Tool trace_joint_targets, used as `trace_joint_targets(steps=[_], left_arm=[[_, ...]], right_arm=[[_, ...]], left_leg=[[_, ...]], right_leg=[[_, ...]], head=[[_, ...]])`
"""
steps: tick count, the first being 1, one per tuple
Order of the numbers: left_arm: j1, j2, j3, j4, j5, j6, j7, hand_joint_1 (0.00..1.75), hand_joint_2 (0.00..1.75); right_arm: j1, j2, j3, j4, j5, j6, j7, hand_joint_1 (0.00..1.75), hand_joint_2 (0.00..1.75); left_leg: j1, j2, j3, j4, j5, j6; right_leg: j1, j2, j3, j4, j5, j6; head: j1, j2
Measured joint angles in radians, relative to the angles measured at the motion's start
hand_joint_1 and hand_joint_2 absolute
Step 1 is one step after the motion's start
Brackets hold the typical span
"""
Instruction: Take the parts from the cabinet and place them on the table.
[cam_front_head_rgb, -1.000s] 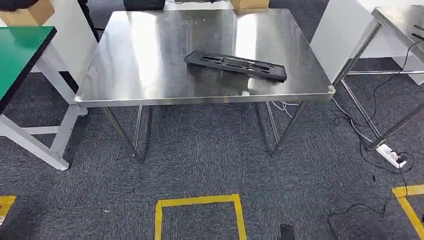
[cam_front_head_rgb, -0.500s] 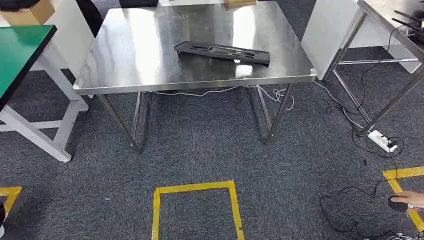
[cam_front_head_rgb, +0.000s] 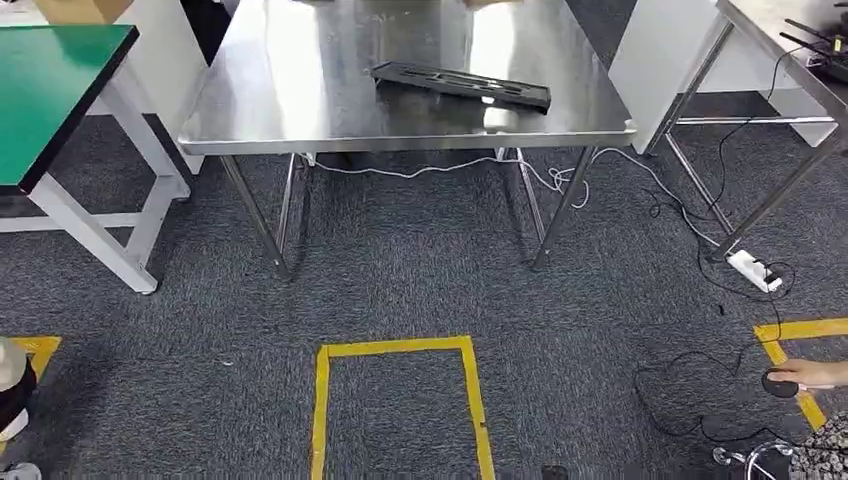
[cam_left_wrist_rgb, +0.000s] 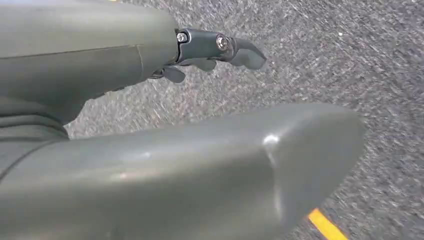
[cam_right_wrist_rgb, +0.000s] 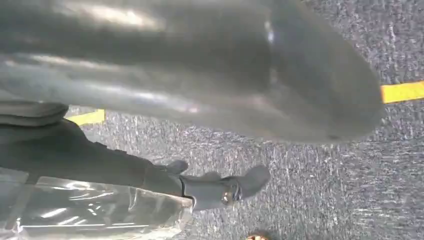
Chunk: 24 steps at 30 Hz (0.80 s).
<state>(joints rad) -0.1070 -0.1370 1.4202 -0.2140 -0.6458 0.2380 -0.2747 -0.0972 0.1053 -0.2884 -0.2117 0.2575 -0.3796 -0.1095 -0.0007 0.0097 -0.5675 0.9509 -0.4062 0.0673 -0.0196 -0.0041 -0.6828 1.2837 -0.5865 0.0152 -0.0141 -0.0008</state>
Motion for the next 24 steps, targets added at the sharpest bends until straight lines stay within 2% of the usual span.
trace_joint_targets(steps=[1,2,3,4,5,6,7,8,9,10,11,12,13,14,15,16,17,18,19,20,21,22,24], left_arm=[[0.000,0.000,0.000,0.000,-0.001,-0.007,-0.005,0.00,0.00],[0.000,0.000,0.000,0.000,-0.003,-0.013,-0.009,0.00,0.00],[0.000,0.000,0.001,0.000,-0.004,-0.020,-0.013,0.00,0.00],[0.000,-0.002,0.001,0.000,-0.008,-0.022,-0.016,0.00,0.00],[0.000,-0.002,0.000,0.000,-0.013,-0.026,-0.019,0.00,0.00],[0.001,-0.002,0.000,0.000,-0.019,-0.031,-0.019,0.00,0.00],[0.002,-0.001,0.000,0.000,-0.030,-0.033,-0.019,0.00,0.00],[0.002,0.000,-0.003,0.000,-0.038,-0.035,-0.016,0.00,0.00],[0.005,0.003,-0.007,0.000,-0.051,-0.038,-0.007,0.00,0.00],[0.008,0.006,-0.008,0.000,-0.055,-0.038,-0.004,0.00,0.00],[0.011,0.008,-0.010,0.000,-0.058,-0.039,0.000,0.00,0.00],[0.015,0.008,-0.011,0.000,-0.061,-0.039,0.002,0.00,0.00],[0.018,0.008,-0.011,0.000,-0.064,-0.040,0.003,0.00,0.00],[0.017,0.009,-0.012,0.000,-0.067,-0.042,0.003,0.00,0.00],[0.017,0.010,-0.013,0.000,-0.071,-0.047,0.003,0.00,0.00],[0.017,0.011,-0.016,0.000,-0.077,-0.053,0.003,0.00,0.00],[0.017,0.013,-0.023,0.000,-0.084,-0.058,0.003,0.00,0.00],[0.017,0.013,-0.030,0.000,-0.088,-0.063,0.003,0.00,0.00],[0.017,0.015,-0.035,0.000,-0.096,-0.069,0.002,0.00,0.00],[0.016,0.016,-0.040,0.000,-0.103,-0.072,0.001,0.00,0.00],[0.017,0.019,-0.045,0.000,-0.109,-0.074,-0.002,0.00,0.00],[0.019,0.020,-0.053,0.000,-0.121,-0.074,-0.003,0.00,0.00],[0.019,0.026,-0.065,0.000,-0.138,-0.074,-0.005,0.00,0.00]], right_arm=[[-0.001,-0.001,0.000,0.000,0.000,-0.004,-0.003,0.00,0.00],[-0.002,-0.002,0.000,0.000,-0.001,-0.007,-0.005,0.00,0.00],[-0.002,-0.002,0.000,0.000,-0.003,-0.010,-0.009,0.00,0.00],[-0.002,-0.004,0.000,0.000,-0.005,-0.014,-0.013,0.00,0.00],[-0.004,-0.003,0.000,0.000,-0.007,-0.017,-0.016,0.00,0.00],[-0.005,-0.002,0.000,0.000,-0.011,-0.022,-0.020,0.00,0.00],[-0.003,-0.003,0.000,0.000,-0.019,-0.023,-0.026,0.00,0.00],[0.005,-0.003,0.000,0.000,-0.024,-0.024,-0.033,0.00,0.00],[0.014,-0.003,-0.002,0.001,-0.033,-0.025,-0.041,0.00,0.00],[0.023,-0.003,-0.003,0.003,-0.037,-0.025,-0.043,0.00,0.00],[0.029,-0.003,-0.003,0.005,-0.040,-0.026,-0.045,0.00,0.00],[0.035,-0.003,-0.004,0.006,-0.043,-0.026,-0.047,0.00,0.00],[0.037,-0.003,-0.004,0.006,-0.045,-0.027,-0.048,0.00,0.00],[0.037,-0.003,-0.004,0.006,-0.047,-0.030,-0.048,0.00,0.00],[0.036,-0.003,-0.005,0.007,-0.052,-0.034,-0.048,0.00,0.00],[0.037,-0.005,-0.008,0.007,-0.056,-0.040,-0.048,0.00,0.00],[0.038,-0.006,-0.013,0.007,-0.061,-0.043,-0.048,0.00,0.00],[0.041,-0.008,-0.018,0.007,-0.066,-0.044,-0.052,0.00,0.00],[0.043,-0.009,-0.022,0.007,-0.071,-0.045,-0.056,0.00,0.00],[0.043,-0.010,-0.028,0.007,-0.075,-0.046,-0.061,0.00,0.00],[0.043,-0.010,-0.033,0.007,-0.080,-0.047,-0.068,0.00,0.00],[0.046,-0.011,-0.039,0.007,-0.088,-0.048,-0.072,0.00,0.00],[0.046,-0.012,-0.049,0.007,-0.095,-0.049,-0.079,0.00,0.00]], left_leg=[[0.000,0.002,-0.022,0.000,0.015,-0.002],[0.001,0.002,-0.034,0.003,0.030,-0.006],[0.001,0.002,-0.055,0.005,0.045,-0.010],[0.001,0.001,-0.073,0.012,0.059,-0.016],[-0.003,0.001,-0.086,0.020,0.066,-0.024],[-0.006,0.002,-0.100,0.031,0.078,-0.029],[-0.007,0.004,-0.104,0.031,0.092,-0.031],[-0.006,0.004,-0.105,0.027,0.104,-0.032],[-0.004,0.003,-0.108,0.025,0.113,-0.036],[0.003,0.003,-0.116,0.027,0.115,-0.038],[0.008,-0.001,-0.125,0.053,0.057,-0.048],[0.011,-0.003,-0.138,0.113,-0.018,-0.054],[0.012,-0.004,-0.153,0.195,-0.086,-0.061],[0.014,-0.004,-0.168,0.281,-0.134,-0.066],[0.017,-0.004,-0.174,0.345,-0.152,-0.071],[0.020,-0.004,-0.163,0.366,-0.141,-0.074],[0.024,-0.004,-0.132,0.346,-0.112,-0.075],[0.027,-0.004,-0.079,0.282,-0.081,-0.073],[0.029,-0.004,-0.017,0.193,-0.061,-0.069],[0.029,-0.010,0.046,0.099,-0.072,-0.064],[0.023,-0.015,0.076,0.051,-0.087,-0.060],[0.020,-0.015,0.073,0.039,-0.089,-0.058],[0.010,-0.015,0.066,0.038,-0.080,-0.048]], right_leg=[[-0.002,0.000,0.017,0.016,0.029,0.017],[-0.002,0.000,0.050,-0.005,0.064,0.032],[-0.003,0.000,0.103,-0.063,0.096,0.043],[-0.008,0.000,0.176,-0.158,0.099,0.042],[-0.008,0.000,0.251,-0.253,0.067,0.034],[0.005,0.003,0.306,-0.355,0.030,0.028],[0.005,0.004,0.291,-0.363,0.021,0.020],[0.008,0.004,0.283,-0.359,0.027,0.020],[0.008,0.003,0.277,-0.354,0.031,0.012],[-0.015,0.000,0.271,-0.355,0.040,-0.002],[-0.011,-0.004,0.260,-0.354,0.052,-0.015],[-0.009,-0.007,0.251,-0.353,0.064,-0.033],[-0.007,-0.008,0.238,-0.353,0.074,-0.037],[-0.005,-0.008,0.227,-0.352,0.084,-0.037],[-0.003,-0.009,0.220,-0.349,0.094,-0.036],[-0.003,-0.009,0.207,-0.344,0.100,-0.032],[-0.004,-0.008,0.193,-0.336,0.105,-0.029],[-0.005,-0.008,0.179,-0.328,0.110,-0.024],[-0.005,-0.007,0.168,-0.324,0.114,-0.021],[-0.005,-0.006,0.160,-0.319,0.118,-0.015],[0.003,-0.007,0.151,-0.315,0.124,-0.006],[-0.002,-0.008,0.146,-0.316,0.135,0.011],[-0.008,-0.007,0.139,-0.322,0.148,0.030]], head=[[-0.001,0.000],[0.002,0.000],[0.002,0.000],[0.002,0.000],[0.004,0.000],[0.005,0.000],[0.002,0.000],[0.000,0.000],[0.002,0.000],[0.001,0.000],[0.000,0.000],[-0.003,0.000],[-0.005,0.000],[-0.005,0.000],[-0.005,0.000],[-0.005,0.000],[-0.005,0.000],[-0.005,0.000],[-0.005,0.000],[-0.005,0.000],[-0.005,0.000],[-0.002,0.000],[-0.003,0.000]])
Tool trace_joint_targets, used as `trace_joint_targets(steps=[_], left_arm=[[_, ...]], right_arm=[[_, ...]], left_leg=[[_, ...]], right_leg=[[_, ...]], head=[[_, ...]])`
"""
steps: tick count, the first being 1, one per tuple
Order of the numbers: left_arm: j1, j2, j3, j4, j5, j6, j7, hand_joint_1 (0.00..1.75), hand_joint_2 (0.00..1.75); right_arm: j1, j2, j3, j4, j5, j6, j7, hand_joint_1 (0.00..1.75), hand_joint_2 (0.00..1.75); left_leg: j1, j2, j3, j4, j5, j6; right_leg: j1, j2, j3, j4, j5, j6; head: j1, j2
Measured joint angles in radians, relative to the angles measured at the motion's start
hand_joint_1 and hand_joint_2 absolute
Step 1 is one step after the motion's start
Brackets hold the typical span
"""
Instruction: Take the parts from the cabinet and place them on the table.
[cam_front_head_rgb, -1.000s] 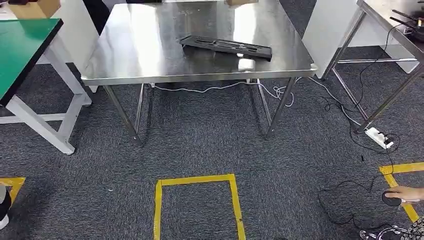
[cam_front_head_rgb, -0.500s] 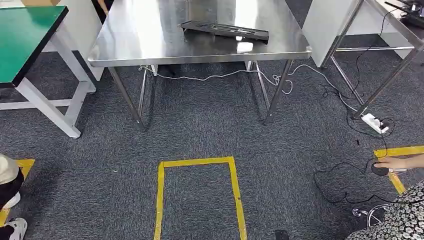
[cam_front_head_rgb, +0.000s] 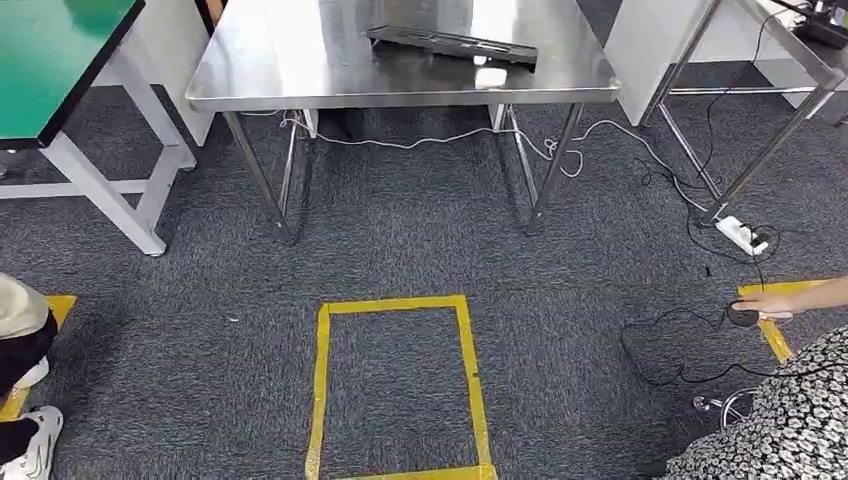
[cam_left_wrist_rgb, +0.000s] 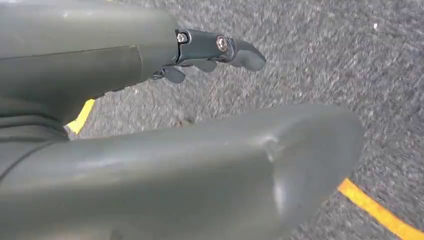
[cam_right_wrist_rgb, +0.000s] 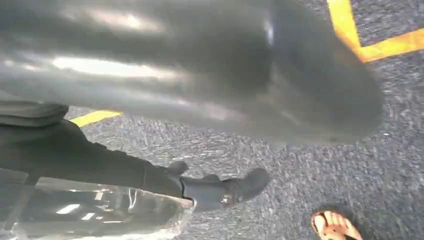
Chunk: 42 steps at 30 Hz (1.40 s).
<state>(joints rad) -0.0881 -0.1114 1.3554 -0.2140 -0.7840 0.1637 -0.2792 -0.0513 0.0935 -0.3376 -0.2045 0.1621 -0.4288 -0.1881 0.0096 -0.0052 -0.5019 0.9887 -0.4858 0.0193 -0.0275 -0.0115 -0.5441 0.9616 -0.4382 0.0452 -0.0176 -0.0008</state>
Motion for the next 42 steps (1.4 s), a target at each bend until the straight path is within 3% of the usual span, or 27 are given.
trace_joint_targets(steps=[1,3,5,6,7,8,10,12,13,16,17,19,21,22,23,25,26,28,31,32,34,35,37,38,40,41,42], left_arm=[[0.000,0.000,-0.005,0.000,-0.003,0.000,0.000,0.00,0.00],[-0.001,0.000,-0.018,0.000,-0.011,-0.001,0.000,0.00,0.00],[-0.001,0.002,-0.023,0.000,-0.012,-0.001,0.000,0.00,0.00],[-0.001,0.002,-0.024,0.000,-0.013,-0.002,0.000,0.00,0.00],[-0.001,0.002,-0.026,0.000,-0.013,-0.002,0.000,0.00,0.00],[-0.001,0.002,-0.030,0.000,-0.014,-0.003,0.000,0.00,0.00],[-0.001,0.002,-0.034,0.000,-0.017,-0.005,0.000,0.00,0.00],[-0.001,-0.003,-0.043,0.000,-0.023,0.002,-0.002,0.00,0.00],[-0.001,-0.010,-0.047,0.000,-0.029,0.012,-0.005,0.00,0.00],[0.004,-0.019,-0.047,0.000,-0.032,0.025,-0.008,0.00,0.00],[0.005,-0.019,-0.047,0.000,-0.032,0.025,-0.008,0.00,0.00],[0.008,-0.024,-0.047,0.002,-0.033,0.024,-0.004,0.00,0.00],[0.008,-0.025,-0.047,0.002,-0.033,0.024,-0.004,0.00,0.00],[0.008,-0.025,-0.047,0.002,-0.033,0.024,-0.004,0.00,0.00],[0.008,-0.024,-0.047,0.002,-0.033,0.024,-0.004,0.00,0.00],[0.008,-0.024,-0.047,0.002,-0.039,0.029,-0.004,0.00,0.00],[0.008,-0.025,-0.048,0.002,-0.040,0.034,-0.004,0.00,0.00],[0.007,-0.025,-0.052,0.002,-0.042,0.037,-0.005,0.00,0.00],[0.008,-0.025,-0.059,0.002,-0.043,0.040,-0.005,0.00,0.00],[0.008,-0.026,-0.062,0.002,-0.043,0.039,-0.005,0.00,0.00],[0.007,-0.028,-0.064,0.002,-0.043,0.040,-0.005,0.00,0.00],[0.008,-0.028,-0.064,0.002,-0.042,0.040,-0.005,0.00,0.00],[0.009,-0.028,-0.064,0.002,-0.042,0.041,-0.003,0.00,0.00],[0.010,-0.028,-0.064,0.002,-0.042,0.042,-0.002,0.00,0.00],[0.010,-0.031,-0.064,0.002,-0.040,0.043,0.001,0.00,0.00],[0.010,-0.031,-0.064,0.002,-0.040,0.043,0.002,0.00,0.00],[0.010,-0.031,-0.064,0.002,-0.039,0.043,0.002,0.00,0.00]], right_arm=[[0.003,0.000,-0.006,0.001,-0.004,0.000,-0.001,0.00,0.00],[0.004,-0.004,-0.014,0.001,-0.007,-0.001,-0.004,0.00,0.00],[0.006,-0.004,-0.018,0.001,-0.008,-0.001,-0.005,0.00,0.00],[0.006,-0.004,-0.022,0.001,-0.008,-0.001,-0.006,0.00,0.00],[0.008,-0.004,-0.025,0.001,-0.008,-0.001,-0.006,0.00,0.00],[0.008,-0.005,-0.027,0.001,-0.008,-0.001,-0.006,0.00,0.00],[0.006,-0.008,-0.030,0.001,-0.008,-0.001,-0.006,0.00,0.00],[0.000,-0.008,-0.031,0.001,-0.012,-0.003,-0.006,0.00,0.00],[0.001,-0.008,-0.033,0.001,-0.013,-0.006,-0.006,0.00,0.00],[0.005,-0.004,-0.039,0.002,-0.015,-0.013,-0.006,0.00,0.00],[0.005,-0.003,-0.040,0.003,-0.016,-0.016,-0.005,0.00,0.00],[0.005,-0.003,-0.045,0.003,-0.015,-0.021,-0.003,0.00,0.00],[0.007,0.000,-0.046,0.004,-0.015,-0.021,-0.003,0.00,0.00],[0.007,0.000,-0.047,0.004,-0.014,-0.021,-0.003,0.00,0.00],[0.006,0.000,-0.047,0.004,-0.012,-0.020,-0.003,0.00,0.00],[0.008,0.002,-0.047,0.004,-0.010,-0.018,-0.003,0.00,0.00],[0.008,0.003,-0.047,0.004,-0.010,-0.018,-0.003,0.00,0.00],[0.007,0.006,-0.047,0.004,-0.011,-0.017,-0.006,0.00,0.00],[0.006,0.008,-0.051,0.004,-0.012,-0.017,-0.006,0.00,0.00],[0.007,0.008,-0.053,0.004,-0.012,-0.017,-0.006,0.00,0.00],[0.009,0.006,-0.055,0.004,-0.012,-0.016,-0.006,0.00,0.00],[0.009,0.006,-0.055,0.004,-0.011,-0.014,-0.006,0.00,0.00],[0.012,0.006,-0.055,0.004,-0.010,-0.011,-0.006,0.00,0.00],[0.014,0.005,-0.055,0.004,-0.009,-0.011,-0.006,0.00,0.00],[0.014,0.003,-0.055,0.005,-0.004,-0.011,-0.006,0.00,0.00],[0.012,0.003,-0.055,0.005,-0.002,-0.011,-0.006,0.00,0.00],[0.010,0.002,-0.055,0.005,-0.001,-0.011,-0.006,0.00,0.00]], left_leg=[[0.001,0.004,-0.001,-0.024,0.014,0.015],[0.005,0.012,-0.010,-0.033,0.035,0.037],[0.000,0.014,-0.030,-0.031,0.049,0.040],[-0.003,0.017,-0.042,-0.030,0.057,0.040],[-0.004,0.018,-0.054,-0.029,0.066,0.039],[-0.005,0.018,-0.066,-0.026,0.074,0.037],[-0.005,0.017,-0.091,-0.018,0.090,0.030],[-0.011,0.016,-0.111,-0.005,0.101,0.019],[-0.012,0.018,-0.114,-0.002,0.112,0.013],[-0.011,0.015,-0.124,-0.005,0.138,0.000],[-0.003,0.009,-0.136,0.009,0.110,-0.007],[0.003,0.009,-0.159,0.114,-0.031,-0.016],[0.007,0.006,-0.184,0.267,-0.119,-0.025],[0.009,0.006,-0.184,0.310,-0.118,-0.028],[0.011,0.006,-0.168,0.317,-0.085,-0.029],[0.018,0.006,-0.086,0.233,0.012,-0.029],[0.020,0.006,-0.021,0.146,0.018,-0.027],[0.012,0.001,0.074,-0.015,-0.057,-0.018],[-0.003,0.004,0.055,-0.017,-0.048,0.005],[0.008,0.008,0.054,-0.030,-0.028,0.021],[0.000,0.013,0.031,-0.030,-0.009,0.039],[-0.002,0.015,0.019,-0.030,0.000,0.040],[-0.007,0.017,-0.006,-0.027,0.018,0.040],[-0.008,0.017,-0.015,-0.027,0.026,0.038],[-0.009,0.016,-0.029,-0.024,0.037,0.031],[-0.009,0.016,-0.032,-0.021,0.040,0.028],[-0.010,0.018,-0.028,-0.016,0.042,0.023]], right_leg=[[0.011,0.001,-0.002,-0.001,0.000,0.008],[0.007,0.006,-0.041,0.077,-0.075,-0.011],[0.004,0.008,-0.101,0.235,-0.160,-0.019],[0.004,0.008,-0.121,0.307,-0.185,-0.015],[0.004,0.008,-0.119,0.336,-0.179,-0.004],[0.004,0.008,-0.097,0.317,-0.153,0.007],[0.005,0.007,0.001,0.176,-0.082,0.024],[0.012,0.008,0.129,-0.010,-0.093,0.007],[0.020,0.012,0.126,-0.033,-0.096,-0.007],[0.012,0.010,0.095,-0.025,-0.078,-0.027],[-0.006,0.005,0.089,-0.025,-0.067,-0.039],[0.000,0.002,0.065,-0.025,-0.044,-0.067],[0.004,0.001,0.037,-0.022,-0.019,-0.065],[0.005,0.001,0.027,-0.018,-0.008,-0.063],[0.005,0.002,0.006,-0.013,-0.001,-0.059],[0.003,0.002,-0.032,0.002,0.016,-0.051],[0.003,0.004,-0.045,0.009,0.023,-0.045],[0.009,0.003,-0.055,0.016,0.036,-0.031],[0.007,0.000,-0.056,0.004,0.061,-0.005],[0.014,0.000,-0.061,0.013,0.059,-0.001],[0.008,0.007,-0.114,0.120,-0.028,-0.022],[0.006,0.007,-0.145,0.204,-0.072,-0.028],[0.005,0.007,-0.181,0.339,-0.131,-0.022],[0.005,0.007,-0.161,0.327,-0.129,-0.015],[0.006,0.007,-0.031,0.152,-0.085,-0.001],[0.006,0.007,0.038,0.049,-0.063,0.001],[0.006,0.008,0.070,-0.022,-0.073,-0.010]], head=[[0.001,0.000],[0.006,0.000],[0.010,0.000],[0.010,0.000],[0.011,0.000],[0.010,0.000],[0.011,0.000],[0.012,0.000],[0.007,0.000],[0.007,0.000],[0.006,0.000],[0.002,0.000],[0.004,0.000],[0.004,0.000],[0.003,0.000],[0.003,0.000],[0.003,0.000],[0.005,0.000],[0.003,0.000],[0.005,0.000],[0.011,0.000],[0.014,0.000],[0.016,0.000],[0.015,0.000],[0.016,0.000],[0.017,0.000],[0.018,0.000]])
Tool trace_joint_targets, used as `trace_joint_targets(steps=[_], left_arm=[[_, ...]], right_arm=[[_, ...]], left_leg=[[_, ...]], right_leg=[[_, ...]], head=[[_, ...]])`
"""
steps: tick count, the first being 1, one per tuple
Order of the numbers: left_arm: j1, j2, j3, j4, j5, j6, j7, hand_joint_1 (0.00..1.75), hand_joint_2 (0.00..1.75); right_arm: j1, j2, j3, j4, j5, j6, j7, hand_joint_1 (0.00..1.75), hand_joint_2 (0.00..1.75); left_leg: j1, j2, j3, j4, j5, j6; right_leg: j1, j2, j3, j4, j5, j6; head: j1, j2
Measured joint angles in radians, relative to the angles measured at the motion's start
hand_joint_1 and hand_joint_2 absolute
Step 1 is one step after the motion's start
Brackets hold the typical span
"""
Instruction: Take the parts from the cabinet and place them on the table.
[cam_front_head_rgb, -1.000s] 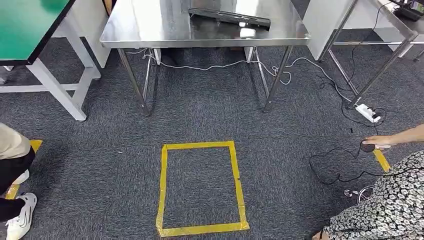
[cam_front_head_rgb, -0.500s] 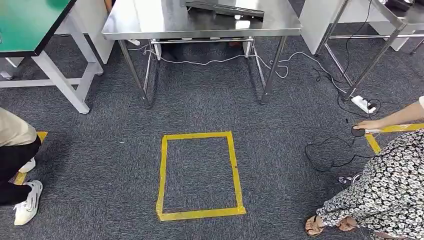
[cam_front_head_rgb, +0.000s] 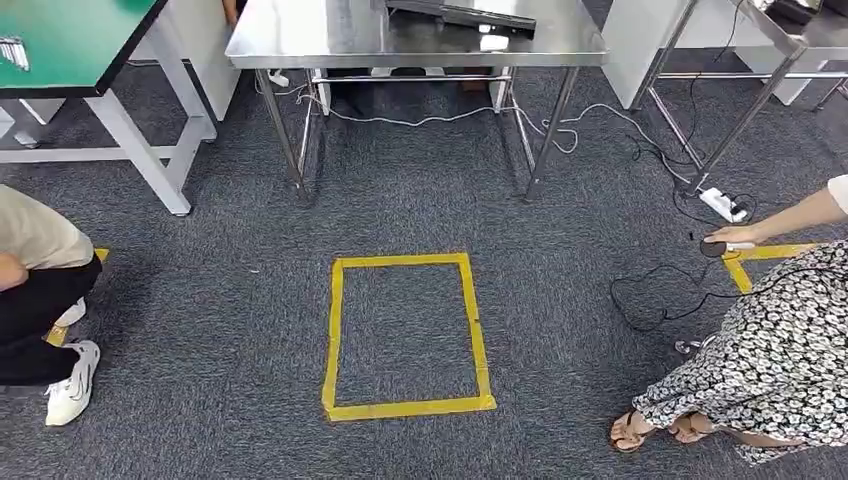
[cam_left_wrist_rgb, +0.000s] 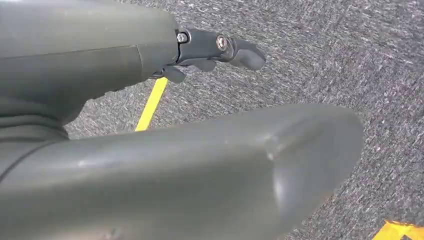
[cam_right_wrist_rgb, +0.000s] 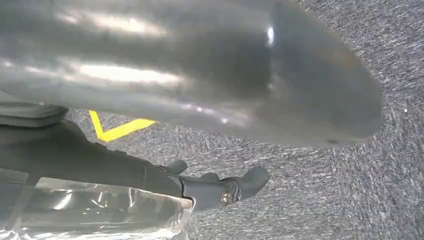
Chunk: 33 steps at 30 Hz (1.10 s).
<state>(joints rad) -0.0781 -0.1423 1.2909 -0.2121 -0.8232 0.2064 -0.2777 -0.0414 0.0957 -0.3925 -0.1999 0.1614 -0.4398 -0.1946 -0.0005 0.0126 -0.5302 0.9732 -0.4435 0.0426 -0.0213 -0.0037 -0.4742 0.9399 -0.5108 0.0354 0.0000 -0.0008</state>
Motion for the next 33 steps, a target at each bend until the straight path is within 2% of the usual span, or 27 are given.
trace_joint_targets(steps=[1,3,4,5,9,15,17,18,19,20,21,22,23,24,25,26,27,28,29,30,31,32,33], left_arm=[[0.000,0.000,0.000,0.000,0.000,0.000,0.000,0.00,0.00],[0.000,0.000,0.000,0.000,0.000,0.001,0.000,0.00,0.00],[0.001,0.000,0.000,0.000,0.000,0.001,0.000,0.00,0.00],[0.002,0.000,0.000,0.000,0.000,0.001,0.000,0.00,0.00],[0.003,0.000,0.000,0.000,-0.002,0.000,-0.001,0.00,0.00],[0.004,0.000,0.000,0.000,-0.012,-0.003,-0.001,0.00,0.00],[0.004,0.000,0.000,0.000,-0.012,-0.003,-0.001,0.00,0.00],[0.004,0.002,0.000,0.000,-0.012,-0.003,0.000,0.00,0.00],[0.005,0.003,0.000,0.000,-0.013,-0.002,0.001,0.00,0.00],[0.005,0.003,-0.001,0.001,-0.013,0.000,0.002,0.00,0.00],[0.005,0.000,-0.001,0.001,-0.013,0.000,0.002,0.00,0.00],[0.004,0.000,-0.001,0.001,-0.013,0.000,0.001,0.00,0.00],[0.004,0.000,-0.001,0.001,-0.013,0.000,0.001,0.00,0.00],[0.004,0.000,-0.001,0.001,-0.013,0.000,0.000,0.00,0.00],[0.004,0.000,-0.001,0.002,-0.013,0.000,0.000,0.00,0.00],[0.005,0.000,-0.001,0.003,-0.013,-0.001,0.000,0.00,0.00],[0.004,-0.002,-0.001,0.005,-0.013,-0.001,0.000,0.00,0.00],[0.004,-0.002,-0.001,0.005,-0.013,-0.001,0.000,0.00,0.00],[0.004,-0.002,-0.001,0.006,-0.013,-0.001,0.000,0.00,0.00],[0.004,0.001,-0.001,0.005,-0.013,-0.001,0.000,0.00,0.00],[0.006,0.011,-0.001,0.002,-0.013,0.000,0.001,0.00,0.00],[0.007,0.005,-0.001,0.004,-0.013,0.001,0.000,0.00,0.00],[0.005,0.004,-0.001,0.005,-0.013,0.001,0.000,0.00,0.00]], right_arm=[[0.001,0.000,0.000,0.000,0.000,0.000,0.000,0.00,0.00],[0.003,0.001,0.000,0.000,0.001,-0.001,0.000,0.00,0.00],[0.004,0.002,0.000,0.000,0.001,-0.001,0.000,0.00,0.00],[0.004,0.002,0.000,0.000,0.000,-0.002,0.000,0.00,0.00],[0.004,0.003,0.000,0.001,0.000,-0.003,0.000,0.00,0.00],[0.004,0.003,-0.006,0.001,-0.013,0.001,0.000,0.00,0.00],[0.004,0.003,-0.008,0.001,-0.015,0.004,0.000,0.00,0.00],[0.004,0.005,-0.008,0.001,-0.016,0.006,-0.001,0.00,0.00],[0.004,0.005,-0.009,0.001,-0.018,0.011,-0.001,0.00,0.00],[0.004,0.006,-0.010,0.001,-0.018,0.013,-0.002,0.00,0.00],[0.006,0.002,-0.013,0.001,-0.021,0.019,-0.005,0.00,0.00],[0.004,0.003,-0.016,0.001,-0.023,0.022,-0.007,0.00,0.00],[0.004,0.003,-0.018,0.001,-0.026,0.026,-0.010,0.00,0.00],[0.005,0.001,-0.019,0.001,-0.027,0.029,-0.012,0.00,0.00],[0.007,-0.001,-0.023,0.001,-0.027,0.031,-0.014,0.00,0.00],[0.008,-0.003,-0.025,0.001,-0.027,0.032,-0.016,0.00,0.00],[0.009,-0.005,-0.026,0.001,-0.027,0.034,-0.017,0.00,0.00],[0.009,-0.006,-0.026,0.001,-0.027,0.034,-0.018,0.00,0.00],[0.007,-0.007,-0.026,0.001,-0.027,0.035,-0.018,0.00,0.00],[0.002,-0.005,-0.026,0.001,-0.027,0.037,-0.018,0.00,0.00],[0.000,0.008,-0.026,0.001,-0.027,0.040,-0.019,0.00,0.00],[-0.004,0.003,-0.026,-0.001,-0.027,0.040,-0.020,0.00,0.00],[-0.003,0.001,-0.027,0.000,-0.027,0.040,-0.020,0.00,0.00]], left_leg=[[-0.007,0.000,-0.006,0.004,0.003,-0.006],[-0.005,0.000,-0.010,0.003,0.010,-0.017],[-0.006,-0.001,-0.013,0.008,0.001,0.000],[-0.005,-0.001,-0.017,0.008,0.008,0.020],[0.004,-0.001,-0.018,0.006,0.016,0.007],[0.008,-0.002,-0.023,0.006,0.024,-0.005],[0.009,-0.002,-0.025,0.006,0.025,-0.008],[0.007,-0.002,-0.030,0.011,0.024,-0.008],[0.005,-0.003,-0.025,-0.005,0.034,0.007],[0.021,0.001,-0.003,-0.051,0.059,0.021],[0.018,0.005,0.005,-0.070,0.068,0.022],[0.020,0.008,0.000,-0.073,0.074,0.026],[0.020,0.013,-0.006,-0.073,0.075,0.024],[0.021,0.018,-0.012,-0.073,0.077,0.020],[0.024,0.023,-0.018,-0.072,0.080,0.013],[0.030,0.028,-0.022,-0.069,0.081,0.004],[0.039,0.034,-0.029,-0.061,0.081,-0.008],[0.051,0.041,-0.037,-0.045,0.075,-0.023],[0.060,0.049,-0.050,-0.022,0.068,-0.039],[0.052,0.057,-0.060,0.004,0.058,-0.057],[0.059,0.064,-0.071,0.023,0.040,-0.071],[0.055,0.072,-0.068,0.028,0.031,-0.080],[0.058,0.077,-0.061,0.030,0.031,-0.082]], right_leg=[[0.010,0.002,-0.001,0.001,0.015,-0.008],[0.012,0.002,-0.011,0.003,0.021,-0.018],[0.004,0.002,-0.011,0.001,0.023,-0.016],[0.007,0.002,-0.012,0.003,0.023,-0.017],[0.016,0.001,-0.015,0.004,0.029,-0.028],[0.020,0.001,-0.022,0.010,0.033,-0.035],[0.021,0.001,-0.023,0.010,0.033,-0.035],[0.004,0.000,-0.014,0.002,0.042,-0.024],[0.013,0.000,-0.013,-0.009,0.047,-0.017],[0.018,0.001,-0.016,-0.002,0.043,-0.020],[0.016,0.003,-0.033,0.022,0.024,-0.020],[0.011,0.004,-0.071,0.094,-0.016,-0.024],[0.007,0.004,-0.113,0.176,-0.050,-0.023],[-0.002,0.004,-0.156,0.258,-0.079,-0.016],[-0.012,0.004,-0.182,0.308,-0.088,-0.003],[-0.022,0.003,-0.177,0.296,-0.076,0.013],[-0.032,0.001,-0.145,0.233,-0.046,0.036],[-0.043,-0.008,-0.098,0.142,-0.010,0.059],[-0.054,-0.030,-0.051,0.053,0.018,0.079],[-0.049,-0.061,-0.052,0.057,0.013,0.080],[-0.048,-0.062,-0.074,0.059,0.017,0.069],[-0.044,-0.049,-0.081,0.078,0.014,0.035],[-0.043,-0.043,-0.085,0.082,0.006,0.020]], head=[[-0.001,0.000],[-0.001,0.000],[-0.003,0.000],[-0.002,0.000],[-0.002,0.000],[-0.002,0.000],[-0.002,0.000],[-0.002,0.000],[-0.003,0.000],[-0.006,0.000],[0.001,0.000],[0.000,0.000],[0.002,0.000],[0.002,0.000],[0.000,0.000],[0.001,0.000],[0.001,0.000],[0.002,0.000],[0.002,0.000],[0.002,0.000],[0.021,0.000],[0.013,0.000],[0.004,0.000]])
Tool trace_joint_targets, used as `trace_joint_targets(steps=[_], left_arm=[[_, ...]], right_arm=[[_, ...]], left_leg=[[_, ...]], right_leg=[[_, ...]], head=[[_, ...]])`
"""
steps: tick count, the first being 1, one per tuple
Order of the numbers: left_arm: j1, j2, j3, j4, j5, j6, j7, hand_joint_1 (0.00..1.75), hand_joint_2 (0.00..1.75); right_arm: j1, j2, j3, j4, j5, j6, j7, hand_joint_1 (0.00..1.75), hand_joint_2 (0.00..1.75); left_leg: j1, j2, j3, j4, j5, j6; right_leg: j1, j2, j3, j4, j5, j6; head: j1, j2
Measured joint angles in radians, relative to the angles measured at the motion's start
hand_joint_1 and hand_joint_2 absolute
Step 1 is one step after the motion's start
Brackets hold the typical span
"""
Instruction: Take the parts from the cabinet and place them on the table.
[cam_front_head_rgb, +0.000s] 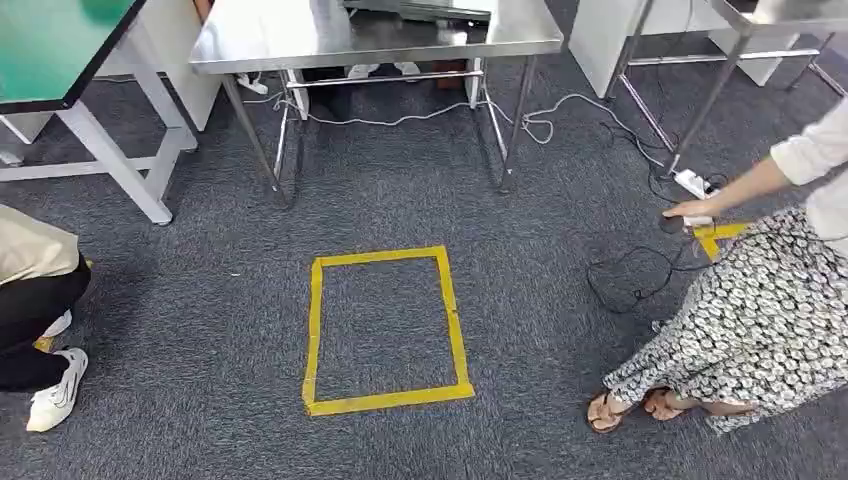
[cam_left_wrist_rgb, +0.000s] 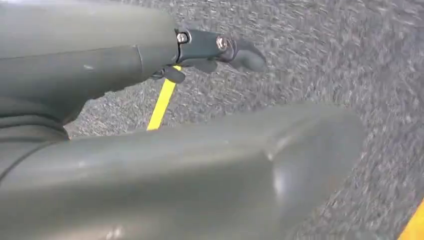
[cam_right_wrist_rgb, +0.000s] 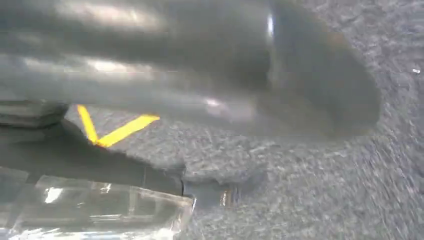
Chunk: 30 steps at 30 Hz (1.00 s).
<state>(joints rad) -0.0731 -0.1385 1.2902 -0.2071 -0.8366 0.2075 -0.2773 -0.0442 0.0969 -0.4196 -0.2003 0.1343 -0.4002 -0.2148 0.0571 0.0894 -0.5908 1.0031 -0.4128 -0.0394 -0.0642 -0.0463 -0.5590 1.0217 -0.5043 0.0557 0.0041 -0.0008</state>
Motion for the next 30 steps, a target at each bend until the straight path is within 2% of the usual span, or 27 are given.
trace_joint_targets(steps=[1,2,3,4,5,7,8,9,10,11,12,13,14,16,17,18,19,20,22,23,24,25,26,27,28,29,30], left_arm=[[-0.001,-0.001,0.000,0.000,0.000,0.000,0.000,0.00,0.00],[-0.001,-0.001,0.000,0.000,0.000,0.000,0.000,0.00,0.00],[-0.001,-0.001,0.000,0.000,0.000,0.000,0.000,0.00,0.00],[-0.001,0.000,0.000,0.000,0.000,0.001,0.000,0.00,0.00],[0.000,0.000,0.000,0.000,0.000,0.001,0.000,0.00,0.00],[0.001,0.000,0.000,0.000,0.001,0.002,0.001,0.00,0.00],[0.001,0.000,0.000,0.000,0.002,0.002,0.002,0.00,0.00],[0.001,0.000,0.000,0.000,0.002,0.002,0.003,0.00,0.00],[0.001,0.000,0.000,0.000,0.002,0.002,0.003,0.00,0.00],[0.001,-0.001,0.000,0.000,0.002,0.002,0.003,0.00,0.00],[0.001,-0.001,0.000,0.000,0.002,0.002,0.003,0.00,0.00],[0.001,0.010,0.000,-0.002,0.002,0.003,0.003,0.00,0.00],[0.002,0.003,0.000,0.002,0.001,0.002,0.004,0.00,0.00],[0.000,0.007,0.000,0.001,0.001,0.005,0.004,0.00,0.00],[-0.003,0.011,0.000,-0.001,0.001,0.005,0.004,0.00,0.00],[-0.005,0.009,0.000,0.000,0.000,0.004,0.004,0.00,0.00],[-0.007,0.008,0.000,0.000,0.000,0.004,0.004,0.00,0.00],[-0.005,0.008,0.000,0.000,0.000,0.003,0.003,0.00,0.00],[-0.002,0.005,0.000,0.001,-0.001,0.000,0.005,0.00,0.00],[-0.002,0.004,0.000,0.002,-0.001,0.000,0.005,0.00,0.00],[-0.002,0.001,0.000,0.002,-0.001,0.000,0.006,0.00,0.00],[-0.002,-0.001,0.000,0.002,-0.001,0.000,0.006,0.00,0.00],[-0.002,-0.002,0.000,0.002,-0.001,0.000,0.006,0.00,0.00],[-0.003,-0.003,0.000,0.002,-0.001,0.000,0.006,0.00,0.00],[-0.003,-0.003,0.000,0.002,-0.001,0.001,0.007,0.00,0.00],[-0.002,0.002,0.000,0.000,-0.002,0.002,0.008,0.00,0.00],[-0.002,-0.001,0.000,0.001,-0.002,0.002,0.008,0.00,0.00]], right_arm=[[0.002,0.000,-0.001,0.000,0.000,0.000,0.000,0.00,0.00],[0.002,0.000,-0.002,0.000,-0.001,0.000,0.000,0.00,0.00],[0.001,0.000,-0.003,0.001,-0.002,0.000,0.000,0.00,0.00],[0.001,0.001,-0.004,0.001,-0.002,0.000,0.000,0.00,0.00],[0.002,0.001,-0.005,0.001,-0.002,0.000,0.001,0.00,0.00],[0.002,0.004,-0.005,0.001,0.001,-0.001,0.002,0.00,0.00],[0.003,0.004,-0.005,0.001,0.001,-0.001,0.003,0.00,0.00],[0.004,0.004,-0.005,0.002,0.001,-0.002,0.003,0.00,0.00],[0.005,0.004,-0.005,0.002,0.002,-0.002,0.004,0.00,0.00],[0.005,0.004,-0.005,0.002,0.002,-0.002,0.004,0.00,0.00],[0.003,0.005,-0.005,0.002,0.002,-0.003,0.005,0.00,0.00],[0.004,0.015,-0.005,0.003,0.002,-0.003,0.007,0.00,0.00],[-0.001,0.011,-0.005,0.003,0.002,-0.004,0.008,0.00,0.00],[-0.002,0.013,-0.005,0.004,0.001,-0.004,0.010,0.00,0.00],[-0.001,0.021,-0.005,0.004,0.001,-0.005,0.010,0.00,0.00],[0.000,0.015,-0.006,0.005,0.000,-0.007,0.012,0.00,0.00],[0.002,0.015,-0.006,0.005,-0.001,-0.007,0.012,0.00,0.00],[-0.001,0.014,-0.006,0.005,-0.002,-0.007,0.013,0.00,0.00],[-0.004,0.009,-0.007,0.005,-0.002,-0.007,0.013,0.00,0.00],[-0.004,0.007,-0.007,0.005,-0.002,-0.007,0.013,0.00,0.00],[-0.002,0.004,-0.008,0.005,-0.003,-0.007,0.013,0.00,0.00],[0.000,0.002,-0.011,0.005,-0.003,-0.007,0.013,0.00,0.00],[0.000,0.000,-0.014,0.005,-0.006,-0.008,0.013,0.00,0.00],[-0.001,-0.002,-0.015,0.005,-0.005,-0.008,0.013,0.00,0.00],[-0.005,-0.001,-0.015,0.005,-0.005,-0.008,0.014,0.00,0.00],[-0.008,0.007,-0.015,0.005,-0.005,-0.007,0.016,0.00,0.00],[-0.011,0.001,-0.016,0.004,-0.005,-0.008,0.017,0.00,0.00]], left_leg=[[0.002,0.007,0.009,-0.003,-0.001,-0.002],[0.009,0.013,0.009,-0.003,0.000,-0.003],[0.013,-0.003,0.010,0.006,-0.016,-0.005],[0.015,-0.040,-0.002,0.044,-0.066,-0.001],[0.010,-0.064,-0.030,0.117,-0.124,0.003],[-0.001,-0.079,-0.096,0.286,-0.208,0.013],[-0.009,-0.079,-0.112,0.331,-0.220,0.024],[-0.018,-0.080,-0.105,0.326,-0.208,0.039],[-0.029,-0.084,-0.080,0.282,-0.179,0.060],[-0.041,-0.097,-0.036,0.201,-0.137,0.089],[-0.060,-0.129,0.011,0.109,-0.095,0.124],[-0.067,-0.174,0.031,0.072,-0.099,0.159],[-0.077,-0.167,0.028,0.070,-0.087,0.164],[-0.086,-0.155,0.032,0.057,-0.082,0.165],[-0.090,-0.144,0.039,0.037,-0.075,0.174],[-0.077,-0.125,0.065,-0.020,-0.047,0.181],[-0.078,-0.112,0.084,-0.052,-0.029,0.169],[-0.075,-0.101,0.087,-0.070,-0.016,0.181],[-0.072,-0.068,0.077,-0.069,-0.013,0.168],[-0.070,-0.054,0.073,-0.069,-0.011,0.161],[-0.066,-0.040,0.069,-0.068,-0.010,0.151],[-0.061,-0.028,0.066,-0.063,-0.011,0.138],[-0.053,-0.014,0.061,-0.055,-0.014,0.125],[-0.046,-0.002,0.053,-0.039,-0.020,0.110],[-0.043,0.012,0.044,-0.015,-0.030,0.095],[-0.051,0.020,0.028,-0.003,-0.043,0.079],[-0.048,0.030,0.033,0.007,-0.053,0.068]], right_leg=[[0.000,0.009,0.001,0.002,0.000,-0.008],[-0.005,0.021,0.001,0.007,0.004,-0.018],[0.001,0.027,-0.003,0.007,0.010,-0.027],[0.002,0.031,-0.003,0.007,0.015,-0.033],[0.007,0.040,-0.002,0.007,0.020,-0.039],[0.022,0.062,-0.017,0.008,0.030,-0.051],[0.032,0.073,-0.021,0.008,0.033,-0.054],[0.042,0.085,-0.023,0.008,0.036,-0.057],[0.050,0.097,-0.023,0.008,0.036,-0.058],[0.062,0.112,-0.021,0.007,0.039,-0.062],[0.071,0.126,-0.020,0.006,0.041,-0.066],[0.058,0.133,-0.021,0.005,0.046,-0.068],[0.073,0.146,-0.023,0.002,0.051,-0.061],[0.051,0.166,-0.031,-0.002,0.058,-0.050],[0.053,0.177,-0.029,-0.019,0.067,-0.038],[0.071,0.173,-0.029,-0.020,0.074,-0.041],[0.070,0.111,-0.038,-0.010,0.062,-0.043],[0.071,0.081,-0.059,0.037,0.025,-0.048],[0.057,0.064,-0.127,0.176,-0.038,-0.043],[0.048,0.061,-0.151,0.231,-0.054,-0.032],[0.037,0.056,-0.154,0.244,-0.053,-0.017],[0.028,0.050,-0.128,0.203,-0.035,0.002],[0.018,0.040,-0.078,0.119,-0.004,0.023],[0.008,0.017,-0.017,0.016,0.026,0.043],[0.002,-0.029,0.016,-0.043,0.032,0.048],[0.013,-0.047,0.005,-0.024,0.037,0.040],[0.017,-0.029,-0.004,-0.017,0.038,0.014]], head=[[-0.005,0.000],[-0.002,0.000],[-0.009,0.000],[-0.011,0.000],[-0.013,0.000],[-0.014,0.000],[-0.014,0.000],[-0.014,0.000],[-0.014,0.000],[-0.014,0.000],[-0.014,0.000],[-0.007,0.000],[0.002,0.000],[-0.005,0.000],[-0.006,0.000],[-0.008,0.000],[-0.005,0.000],[0.004,0.000],[0.004,0.000],[0.004,0.000],[0.002,0.000],[0.005,0.000],[0.004,0.000],[0.005,0.000],[0.006,0.000],[0.013,0.000],[0.005,0.000]])
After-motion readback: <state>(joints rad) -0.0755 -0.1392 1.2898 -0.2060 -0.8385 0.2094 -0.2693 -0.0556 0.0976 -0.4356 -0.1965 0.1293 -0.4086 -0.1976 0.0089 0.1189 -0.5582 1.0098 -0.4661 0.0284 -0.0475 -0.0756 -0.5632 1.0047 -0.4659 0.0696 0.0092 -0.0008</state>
